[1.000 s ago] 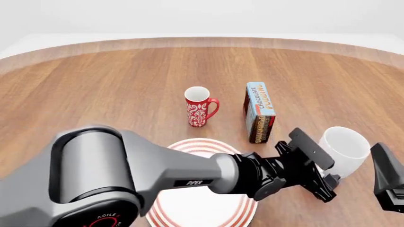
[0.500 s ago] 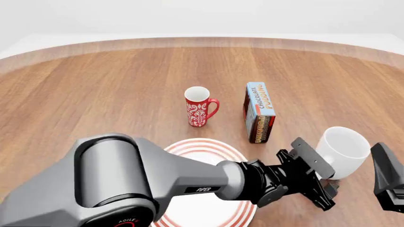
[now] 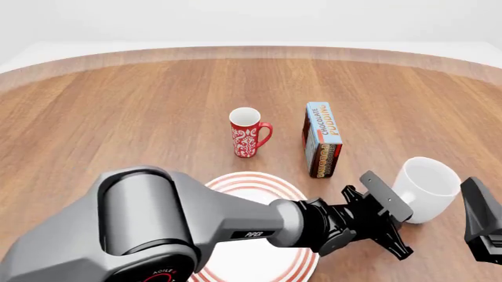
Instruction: Pick up the white mug and put it on the plate, and put the chocolate pudding to the right of the plate.
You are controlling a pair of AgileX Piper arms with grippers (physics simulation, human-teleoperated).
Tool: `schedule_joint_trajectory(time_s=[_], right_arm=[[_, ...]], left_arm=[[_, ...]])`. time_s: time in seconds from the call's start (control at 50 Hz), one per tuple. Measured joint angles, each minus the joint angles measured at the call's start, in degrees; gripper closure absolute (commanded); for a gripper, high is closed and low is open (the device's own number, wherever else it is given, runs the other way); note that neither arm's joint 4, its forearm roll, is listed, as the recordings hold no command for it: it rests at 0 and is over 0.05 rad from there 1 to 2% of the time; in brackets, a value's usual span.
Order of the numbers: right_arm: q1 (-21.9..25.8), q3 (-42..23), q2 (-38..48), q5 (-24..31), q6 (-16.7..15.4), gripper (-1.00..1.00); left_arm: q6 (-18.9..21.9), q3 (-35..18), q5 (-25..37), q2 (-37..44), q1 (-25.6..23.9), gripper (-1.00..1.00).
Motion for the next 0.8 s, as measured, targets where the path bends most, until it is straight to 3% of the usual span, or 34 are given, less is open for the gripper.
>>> schedule_joint_trajectory(time_s=[0.8], right_arm=[[0.0,0.0,0.0,0.0,-0.3,-1.00]], left_arm=[[1.3,7.4,-4.3,-6.0,1.5,1.00]])
